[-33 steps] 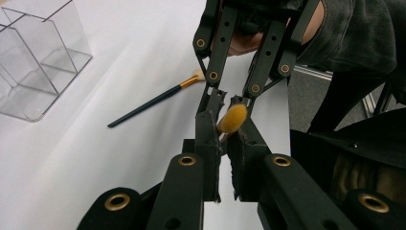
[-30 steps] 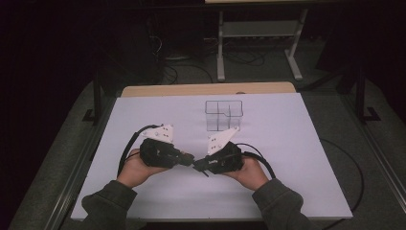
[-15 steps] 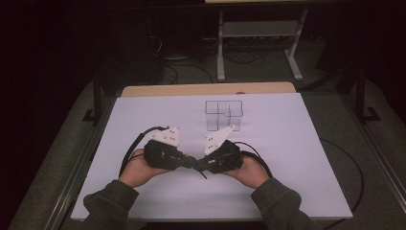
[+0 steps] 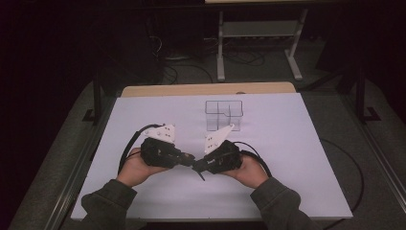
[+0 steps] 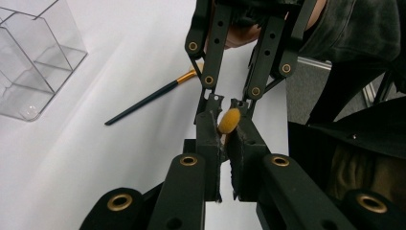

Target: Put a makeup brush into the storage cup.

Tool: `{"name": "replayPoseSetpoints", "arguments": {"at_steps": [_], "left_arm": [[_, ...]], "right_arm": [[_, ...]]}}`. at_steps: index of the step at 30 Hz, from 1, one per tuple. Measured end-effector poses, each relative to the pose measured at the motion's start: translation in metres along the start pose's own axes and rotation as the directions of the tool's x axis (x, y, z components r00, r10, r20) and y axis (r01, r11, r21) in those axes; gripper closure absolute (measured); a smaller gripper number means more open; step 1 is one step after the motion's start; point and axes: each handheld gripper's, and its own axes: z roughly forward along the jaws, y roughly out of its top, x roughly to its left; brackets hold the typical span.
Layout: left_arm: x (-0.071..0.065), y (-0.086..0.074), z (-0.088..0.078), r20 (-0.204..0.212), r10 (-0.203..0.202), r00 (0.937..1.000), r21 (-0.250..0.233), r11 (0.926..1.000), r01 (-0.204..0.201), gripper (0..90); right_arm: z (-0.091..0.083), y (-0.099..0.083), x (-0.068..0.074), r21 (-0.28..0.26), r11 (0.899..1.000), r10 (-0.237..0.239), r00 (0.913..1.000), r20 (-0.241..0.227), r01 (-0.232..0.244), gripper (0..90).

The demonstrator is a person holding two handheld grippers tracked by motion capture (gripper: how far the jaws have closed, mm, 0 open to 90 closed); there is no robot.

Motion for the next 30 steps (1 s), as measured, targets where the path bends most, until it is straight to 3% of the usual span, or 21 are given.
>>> {"name": "replayPoseSetpoints", "arguments": {"at_steps": [5,11,15,23,27,30], "left_arm": [[0.0,0.002,0.002,-0.008,0.02,0.9998,0.012,0.9997,-0.02,83.6],[-0.001,0.003,0.002,-0.006,0.02,0.9998,0.014,0.9997,-0.02,83.1],[0.0,0.0,-0.003,-0.023,0.0,0.9997,0.001,1.0,0.0,75.8],[0.001,-0.011,-0.014,-0.074,-0.015,0.9972,-0.012,0.9998,0.014,67.7],[0.004,-0.022,-0.017,-0.104,-0.057,0.9929,-0.003,0.9984,0.057,66.5],[0.005,-0.026,-0.018,-0.119,-0.061,0.991,-0.003,0.9981,0.061,66.1]], "right_arm": [[-0.003,0.005,0.001,-0.008,1.0,0.0,1.0,-0.003,0.0,75.8],[-0.001,0.008,0.0,0.002,1.0,-0.004,0.9999,-0.016,0.004,81.9],[-0.001,0.007,-0.003,0.006,1.0,-0.005,0.9999,-0.012,0.005,82.3],[-0.009,-0.001,-0.014,0.018,0.999,0.038,0.9993,-0.003,-0.038,82.4],[-0.013,-0.004,-0.017,0.019,0.999,0.048,0.9988,0.007,-0.048,82.4],[-0.015,-0.004,-0.019,0.018,0.998,0.054,0.9985,0.007,-0.055,82.4]]}}
